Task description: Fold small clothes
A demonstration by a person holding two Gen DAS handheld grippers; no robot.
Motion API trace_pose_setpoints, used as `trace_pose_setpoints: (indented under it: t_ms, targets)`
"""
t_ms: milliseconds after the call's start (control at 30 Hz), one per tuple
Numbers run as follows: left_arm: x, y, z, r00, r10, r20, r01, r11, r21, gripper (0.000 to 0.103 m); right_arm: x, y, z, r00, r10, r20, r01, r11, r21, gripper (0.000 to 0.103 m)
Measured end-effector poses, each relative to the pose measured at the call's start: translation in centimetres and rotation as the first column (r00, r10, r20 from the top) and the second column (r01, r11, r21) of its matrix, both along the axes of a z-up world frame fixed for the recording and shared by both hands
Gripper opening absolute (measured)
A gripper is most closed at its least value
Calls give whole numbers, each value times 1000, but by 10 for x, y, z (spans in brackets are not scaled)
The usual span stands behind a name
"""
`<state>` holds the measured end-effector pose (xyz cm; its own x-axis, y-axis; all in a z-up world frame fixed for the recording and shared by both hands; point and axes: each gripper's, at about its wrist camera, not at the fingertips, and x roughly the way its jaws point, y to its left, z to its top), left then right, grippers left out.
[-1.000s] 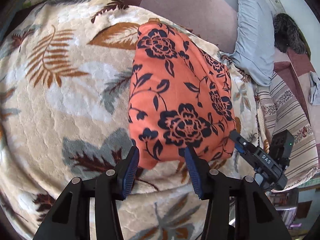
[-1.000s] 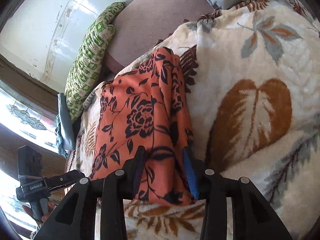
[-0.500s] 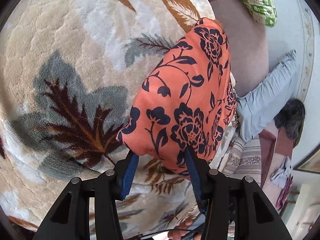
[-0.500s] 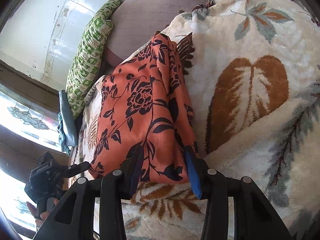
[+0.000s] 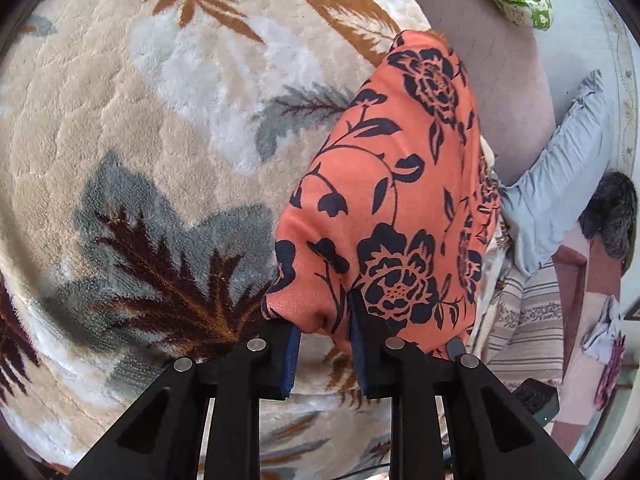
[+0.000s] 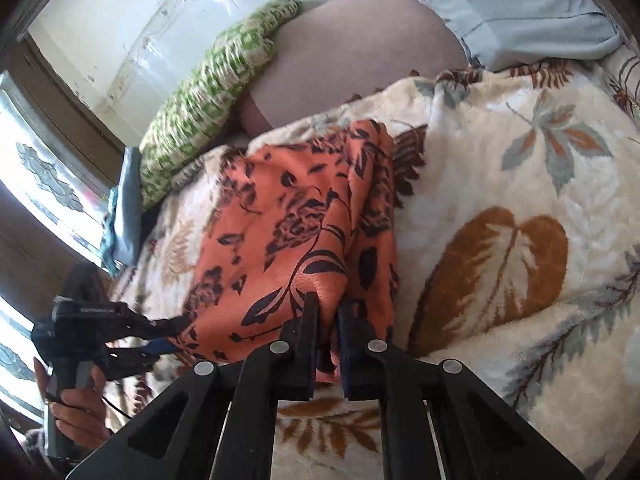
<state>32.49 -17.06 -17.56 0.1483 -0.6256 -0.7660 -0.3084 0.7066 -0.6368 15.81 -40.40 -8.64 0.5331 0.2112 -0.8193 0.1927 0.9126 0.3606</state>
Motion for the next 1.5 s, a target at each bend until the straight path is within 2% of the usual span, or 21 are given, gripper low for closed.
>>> trace_pose_setpoints:
  t_ms: [100,133,167,200,267,333,433,500,600,633,667,733,800,833,900,967,1033,1133,1267,1400,1500]
  targets:
    - [-4,-9,-4,998,-54,20,53,998,35,24,-8,-9,-22,998,-46,-40,48,998,48,14]
    - [-6,-8,-1,996,-82,23,81,996,37,24,-10,-12,-18,997,-62,-38,64,995,70,17]
    - [-9,-5,5,993,-111,27,110,993,39,24,-11,-14,-11,997,-76,-34,78,994,74,25]
    - [-11,-2,12,990,-135,33,134,990,33,23,-13,-16,0,995,-100,-21,101,993,57,28]
    - [-17,10,32,989,-134,69,135,991,-7,21,-19,-17,23,990,-127,67,123,990,64,28]
    - [-14,15,59,982,-110,153,117,993,-32,23,-18,-9,42,981,-105,163,87,990,110,28]
    - [-4,9,77,962,-129,240,125,992,33,26,-1,15,42,985,-30,172,13,995,97,27]
    - [-1,0,69,959,-163,231,150,986,75,25,9,27,30,990,6,143,-18,997,78,25]
    - [-2,-29,37,954,-239,183,208,963,172,24,12,29,2,998,-2,66,0,1000,30,23]
    - [-3,-35,29,946,-266,187,227,952,204,23,12,27,-10,1000,-9,28,10,1000,-6,21]
    - [-4,-41,23,938,-283,201,234,943,235,23,12,25,-22,1000,-1,3,1,1000,-24,13]
    - [-4,-47,21,931,-291,221,236,941,244,23,8,22,-28,999,21,30,-21,999,-25,10]
    - [-1,-48,21,930,-299,215,250,941,230,23,9,22,-25,1000,24,11,-24,1000,-16,11]
    - [-1,-48,24,924,-318,212,271,936,226,23,11,20,-21,1000,25,3,-25,1000,15,15]
    - [-3,-42,38,912,-343,225,302,933,197,19,11,10,-5,999,-5,46,0,995,98,17]
    - [3,-32,62,904,-318,286,282,946,161,21,14,-5,15,990,-68,126,48,987,154,31]
    - [18,-25,86,897,-285,337,246,957,152,23,28,-15,28,981,-117,152,92,983,160,35]
    - [50,-26,108,894,-263,364,207,961,186,31,63,-12,31,987,-88,138,70,989,132,35]
    - [83,-44,94,912,-268,310,211,956,205,34,92,-12,11,989,-101,105,87,988,126,34]
    - [105,-75,49,927,-295,232,233,937,259,34,100,-31,-24,989,-138,46,132,984,124,28]
    - [115,-76,39,931,-272,245,214,947,238,34,102,-38,-25,993,-111,42,104,985,140,25]
